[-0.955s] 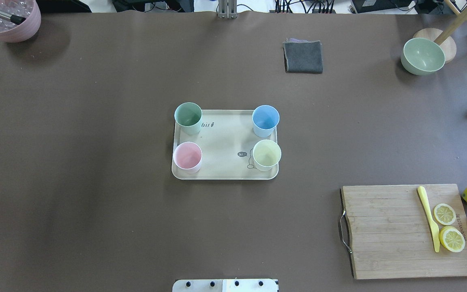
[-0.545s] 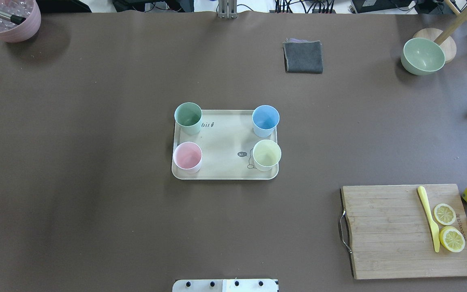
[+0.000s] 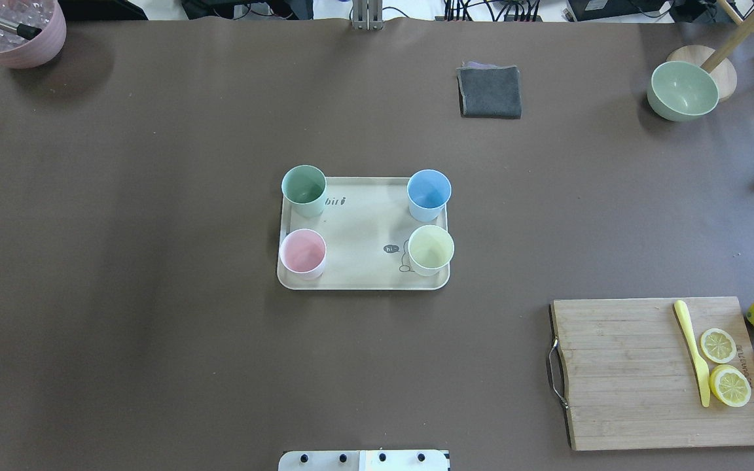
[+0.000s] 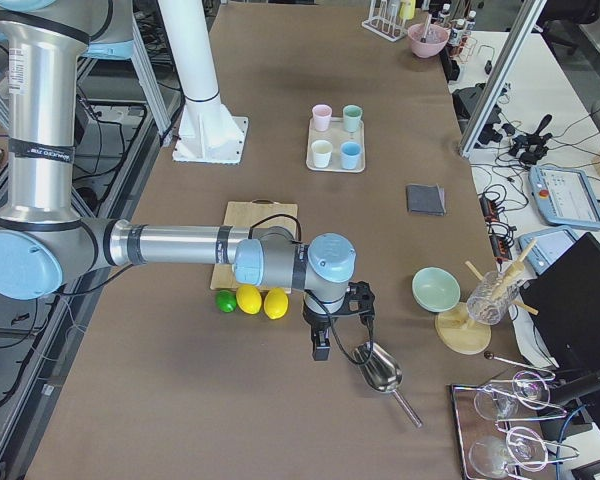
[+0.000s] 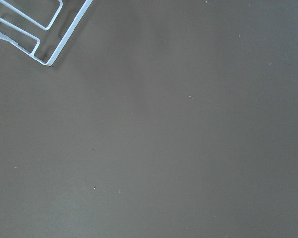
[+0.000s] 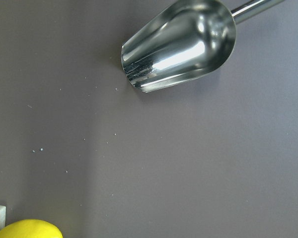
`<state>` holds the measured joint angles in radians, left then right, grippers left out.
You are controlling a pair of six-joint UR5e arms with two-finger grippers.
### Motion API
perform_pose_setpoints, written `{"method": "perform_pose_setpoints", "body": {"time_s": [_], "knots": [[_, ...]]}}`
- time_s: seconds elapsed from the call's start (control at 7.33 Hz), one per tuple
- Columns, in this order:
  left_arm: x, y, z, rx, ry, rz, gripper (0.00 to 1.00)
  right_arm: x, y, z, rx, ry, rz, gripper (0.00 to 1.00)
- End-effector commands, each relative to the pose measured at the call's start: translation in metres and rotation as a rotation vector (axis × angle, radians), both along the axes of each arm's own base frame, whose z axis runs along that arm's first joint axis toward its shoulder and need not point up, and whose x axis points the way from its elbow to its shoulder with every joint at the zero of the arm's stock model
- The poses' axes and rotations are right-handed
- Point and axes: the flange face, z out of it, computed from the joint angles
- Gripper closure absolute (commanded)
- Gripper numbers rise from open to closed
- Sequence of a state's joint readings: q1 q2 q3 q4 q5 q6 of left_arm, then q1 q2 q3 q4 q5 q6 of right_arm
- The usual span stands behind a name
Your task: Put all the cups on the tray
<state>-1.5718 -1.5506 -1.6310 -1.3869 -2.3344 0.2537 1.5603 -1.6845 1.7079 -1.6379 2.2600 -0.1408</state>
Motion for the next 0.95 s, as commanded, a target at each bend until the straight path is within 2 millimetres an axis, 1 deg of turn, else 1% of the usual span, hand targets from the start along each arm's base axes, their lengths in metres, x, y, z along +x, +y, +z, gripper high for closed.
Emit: {"method": "perform_pose_setpoints", "body": {"time_s": [0.0, 0.27, 0.41, 0.55, 0.68, 0.82], "knots": [[-0.014, 0.005, 0.004, -0.008, 0.003, -0.031, 0.02, 0.0, 0.0, -0.001, -0.002, -0.003, 0.001, 0.0], [-0.014, 0.005, 0.003, 0.001, -0.005, -0.026, 0.02, -0.001, 0.003, 0.001, -0.008, -0.016, 0.001, 0.0], [-0.014, 0.004, 0.0, 0.007, -0.005, -0.026, 0.02, -0.002, 0.002, 0.003, -0.017, -0.025, 0.003, 0.0], [-0.014, 0.004, -0.003, 0.015, -0.005, -0.024, 0.02, -0.003, 0.0, 0.001, -0.008, -0.038, 0.0, 0.0], [-0.015, 0.004, -0.007, 0.022, -0.001, -0.027, 0.02, -0.003, 0.004, 0.004, -0.01, -0.041, -0.008, 0.0], [-0.015, 0.004, -0.018, 0.041, -0.005, -0.029, 0.02, -0.003, 0.003, 0.0, -0.001, -0.041, -0.008, 0.0]]}}
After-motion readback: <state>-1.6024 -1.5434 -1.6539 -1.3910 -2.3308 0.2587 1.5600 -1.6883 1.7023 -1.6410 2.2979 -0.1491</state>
